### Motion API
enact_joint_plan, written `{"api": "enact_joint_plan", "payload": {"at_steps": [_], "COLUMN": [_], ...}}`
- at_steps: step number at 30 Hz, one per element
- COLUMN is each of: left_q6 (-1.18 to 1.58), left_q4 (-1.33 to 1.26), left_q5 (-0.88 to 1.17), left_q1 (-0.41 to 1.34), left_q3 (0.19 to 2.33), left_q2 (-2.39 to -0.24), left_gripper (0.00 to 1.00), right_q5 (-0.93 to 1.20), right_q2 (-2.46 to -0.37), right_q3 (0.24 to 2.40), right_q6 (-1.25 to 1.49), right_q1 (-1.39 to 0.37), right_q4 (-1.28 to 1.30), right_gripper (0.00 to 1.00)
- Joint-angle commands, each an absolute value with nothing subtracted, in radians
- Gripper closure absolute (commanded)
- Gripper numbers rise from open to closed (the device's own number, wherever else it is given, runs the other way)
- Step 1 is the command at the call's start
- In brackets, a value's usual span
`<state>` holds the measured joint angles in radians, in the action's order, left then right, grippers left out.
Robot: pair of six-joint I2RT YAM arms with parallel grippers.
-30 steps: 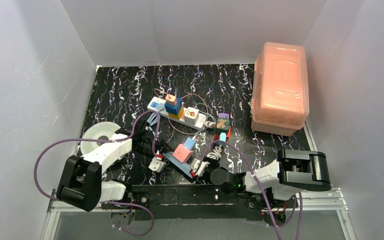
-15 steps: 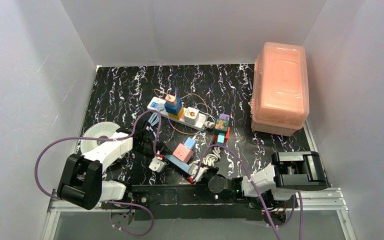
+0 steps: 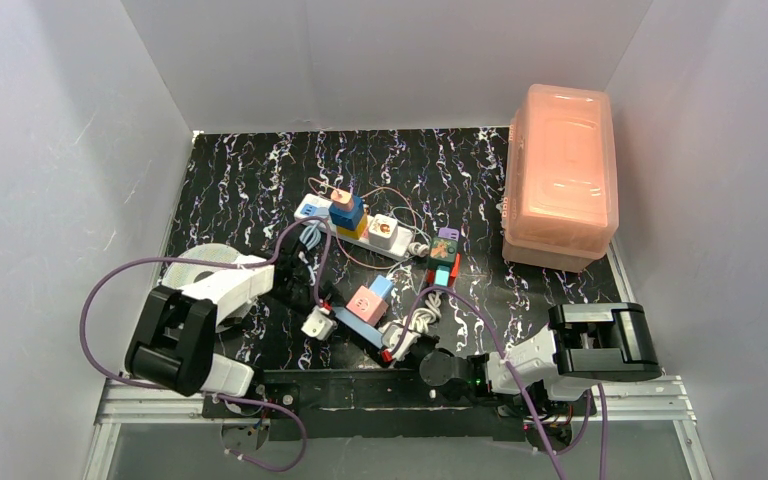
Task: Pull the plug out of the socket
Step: Remove the plug from the socket.
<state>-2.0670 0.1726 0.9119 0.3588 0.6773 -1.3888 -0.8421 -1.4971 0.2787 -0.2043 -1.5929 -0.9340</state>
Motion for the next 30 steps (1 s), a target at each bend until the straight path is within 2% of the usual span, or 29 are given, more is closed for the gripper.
{"api": "enact_joint_plan", "payload": {"at_steps": [1,4,12,16,22,30], "left_q6": [-2.275,-2.293,-2.306,-2.392,-2.699,-2.709], "left_q4": [0.348,0.347,0.351,0.403,0.59,0.554], "left_q5": [1.027,1.044,1.051,1.051,1.095,1.121], "left_q1": [0.396,0.399,0.406,0.405,0.382,0.382], "left_q3": [0.711,0.728,0.712,0.693,0.707,0.693], "left_q2": [-1.438,-1.469,-1.447,-1.419,-1.441,-1.438], "left_gripper": [0.4,0.52,0.98,1.0,1.0,1.0], "right_q5": [-0.797,-0.79,-0.813,-0.829,-0.793,-0.774], "right_q2": [-1.448,-1.452,-1.502,-1.512,-1.463,-1.525], "right_q3": [0.319,0.326,0.329,0.311,0.265,0.261], "right_q6": [-0.153,-0.146,-0.14,-0.142,-0.057,0.039], "right_q1": [-1.601,-1.601,-1.601,-1.589,-1.49,-1.435], "right_q4": [-1.138,-1.129,-1.183,-1.239,-1.235,-1.256], "right_gripper": [0.9,0.9,0.91,0.91,0.91,0.92]}}
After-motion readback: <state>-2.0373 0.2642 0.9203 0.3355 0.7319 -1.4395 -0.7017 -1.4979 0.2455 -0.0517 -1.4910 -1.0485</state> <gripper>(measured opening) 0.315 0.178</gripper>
